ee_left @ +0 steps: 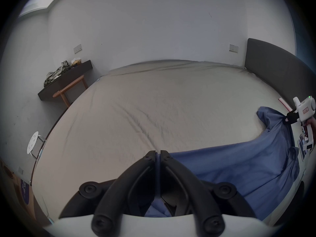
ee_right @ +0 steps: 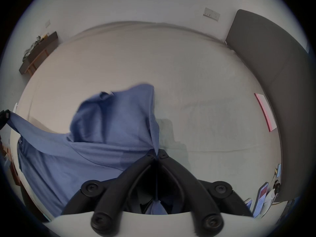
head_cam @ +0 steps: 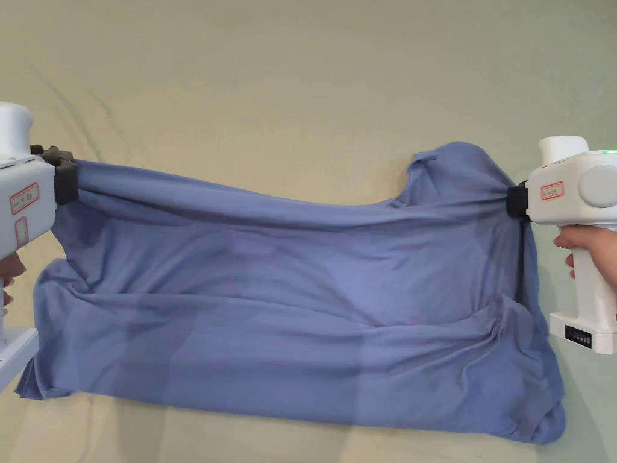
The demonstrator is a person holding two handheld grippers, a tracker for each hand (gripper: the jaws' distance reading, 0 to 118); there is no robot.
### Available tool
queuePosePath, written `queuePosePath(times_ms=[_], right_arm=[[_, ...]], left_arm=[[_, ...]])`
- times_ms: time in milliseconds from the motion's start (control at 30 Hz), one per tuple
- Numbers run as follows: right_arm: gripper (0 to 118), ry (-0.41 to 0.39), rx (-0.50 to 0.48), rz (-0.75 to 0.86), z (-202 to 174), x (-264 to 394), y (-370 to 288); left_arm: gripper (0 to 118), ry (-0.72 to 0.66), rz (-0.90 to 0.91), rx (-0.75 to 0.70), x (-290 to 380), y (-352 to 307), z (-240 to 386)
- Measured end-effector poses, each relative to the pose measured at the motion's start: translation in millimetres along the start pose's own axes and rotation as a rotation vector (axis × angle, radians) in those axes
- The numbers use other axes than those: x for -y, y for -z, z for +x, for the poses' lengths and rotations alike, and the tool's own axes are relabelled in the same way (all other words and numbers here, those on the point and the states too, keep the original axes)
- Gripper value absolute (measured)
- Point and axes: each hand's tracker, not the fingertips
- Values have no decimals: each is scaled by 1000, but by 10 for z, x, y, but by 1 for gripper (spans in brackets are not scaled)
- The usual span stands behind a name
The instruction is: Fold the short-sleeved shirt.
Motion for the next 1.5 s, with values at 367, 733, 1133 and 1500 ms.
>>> queuePosePath(times_ms=[367,733,1133,1500], right_arm=[[2,-140,-25,101,-74,230,-1385],[2,-298,-65,-100,-297,1140,-1656],[2,-331,-60,-316,-414,1869,-1129],[2,-262,-70,-416,-423,2103,-529]], left_arm=[[2,40,41,2,-21,-720,-212],[2,135,-146,26,785,-1018,-354],[2,263,-366,47,1461,-705,-214],[2,301,-449,48,1563,-388,-143]])
